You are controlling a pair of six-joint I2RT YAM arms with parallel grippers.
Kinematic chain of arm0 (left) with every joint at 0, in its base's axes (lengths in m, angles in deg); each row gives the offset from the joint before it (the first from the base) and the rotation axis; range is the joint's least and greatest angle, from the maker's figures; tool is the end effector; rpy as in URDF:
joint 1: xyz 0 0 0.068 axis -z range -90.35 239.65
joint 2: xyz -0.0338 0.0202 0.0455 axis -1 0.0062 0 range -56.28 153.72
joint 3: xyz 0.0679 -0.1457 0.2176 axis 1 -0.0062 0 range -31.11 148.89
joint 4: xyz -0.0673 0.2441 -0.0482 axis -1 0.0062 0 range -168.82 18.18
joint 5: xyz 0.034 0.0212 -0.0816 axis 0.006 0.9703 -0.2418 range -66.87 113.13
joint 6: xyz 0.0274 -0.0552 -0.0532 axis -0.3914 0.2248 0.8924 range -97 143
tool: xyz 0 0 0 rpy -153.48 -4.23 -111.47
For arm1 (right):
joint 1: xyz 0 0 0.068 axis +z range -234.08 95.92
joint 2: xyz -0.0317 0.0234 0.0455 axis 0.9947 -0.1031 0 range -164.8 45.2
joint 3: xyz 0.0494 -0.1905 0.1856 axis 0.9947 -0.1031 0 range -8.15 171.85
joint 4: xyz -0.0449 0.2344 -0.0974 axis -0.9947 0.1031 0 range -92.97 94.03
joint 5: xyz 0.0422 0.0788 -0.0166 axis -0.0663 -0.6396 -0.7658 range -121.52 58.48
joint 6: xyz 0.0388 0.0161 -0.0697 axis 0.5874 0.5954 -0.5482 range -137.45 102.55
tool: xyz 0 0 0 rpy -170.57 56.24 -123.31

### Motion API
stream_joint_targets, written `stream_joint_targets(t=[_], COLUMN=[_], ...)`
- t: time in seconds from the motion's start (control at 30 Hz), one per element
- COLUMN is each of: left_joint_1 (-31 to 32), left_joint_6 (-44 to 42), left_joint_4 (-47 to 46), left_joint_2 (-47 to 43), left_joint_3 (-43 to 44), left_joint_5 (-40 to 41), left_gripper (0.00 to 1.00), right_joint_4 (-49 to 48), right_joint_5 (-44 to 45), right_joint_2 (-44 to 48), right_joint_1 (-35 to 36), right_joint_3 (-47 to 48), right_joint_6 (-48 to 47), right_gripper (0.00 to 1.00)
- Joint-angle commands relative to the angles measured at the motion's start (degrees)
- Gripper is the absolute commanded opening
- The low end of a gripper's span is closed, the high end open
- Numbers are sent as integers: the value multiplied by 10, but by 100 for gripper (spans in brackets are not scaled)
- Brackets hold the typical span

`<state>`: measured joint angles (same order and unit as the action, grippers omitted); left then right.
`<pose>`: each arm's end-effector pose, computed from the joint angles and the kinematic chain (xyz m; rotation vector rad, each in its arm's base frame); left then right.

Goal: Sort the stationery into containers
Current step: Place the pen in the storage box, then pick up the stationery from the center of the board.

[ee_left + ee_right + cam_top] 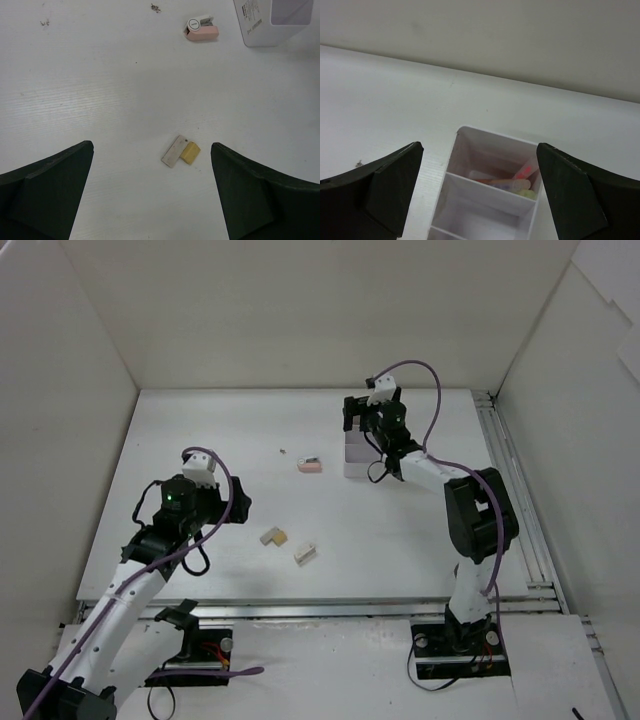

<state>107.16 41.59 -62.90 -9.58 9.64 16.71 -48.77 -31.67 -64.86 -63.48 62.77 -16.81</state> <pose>0.2077 -0.0738 0.2849 0.0565 1.9860 -0.5219 0.4475 0.1685 0.2704 -0.2555 1.4393 0.3046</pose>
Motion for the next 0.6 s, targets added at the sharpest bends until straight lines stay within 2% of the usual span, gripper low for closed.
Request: stream_joint_targets(t=[0.0, 0.1, 0.2, 0.23, 0.33, 0.43, 0.57], left_joint_1=[-9, -9, -20, -27, -49, -74, -99], left_joint_6=[18, 37, 60, 67, 100, 132, 165], left_joint_4=[4, 24, 43, 47, 74, 98, 115], left_joint_2=[-7, -7, -9, -9, -10, -7, -10], left_joint_3=[47, 56, 61, 60, 64, 62, 53], left_joint_5=[-5, 2, 6, 7, 6, 5, -7], left_gripper=[100, 100, 100, 100, 100, 100, 100], right_joint_4=[-53, -35, 53, 129, 281, 376, 408], right_joint_5=[-43, -64, -57, -61, -90, -97, -78], right_joint_2=[103, 160, 215, 230, 234, 221, 197], right_joint_1=[0, 11, 48, 58, 101, 150, 231], right_joint_3=[-23, -65, -73, -67, -32, -16, -33], right_joint_6=[16, 33, 14, 14, 2, 8, 15], right_gripper=[98, 98, 98, 98, 98, 98, 98])
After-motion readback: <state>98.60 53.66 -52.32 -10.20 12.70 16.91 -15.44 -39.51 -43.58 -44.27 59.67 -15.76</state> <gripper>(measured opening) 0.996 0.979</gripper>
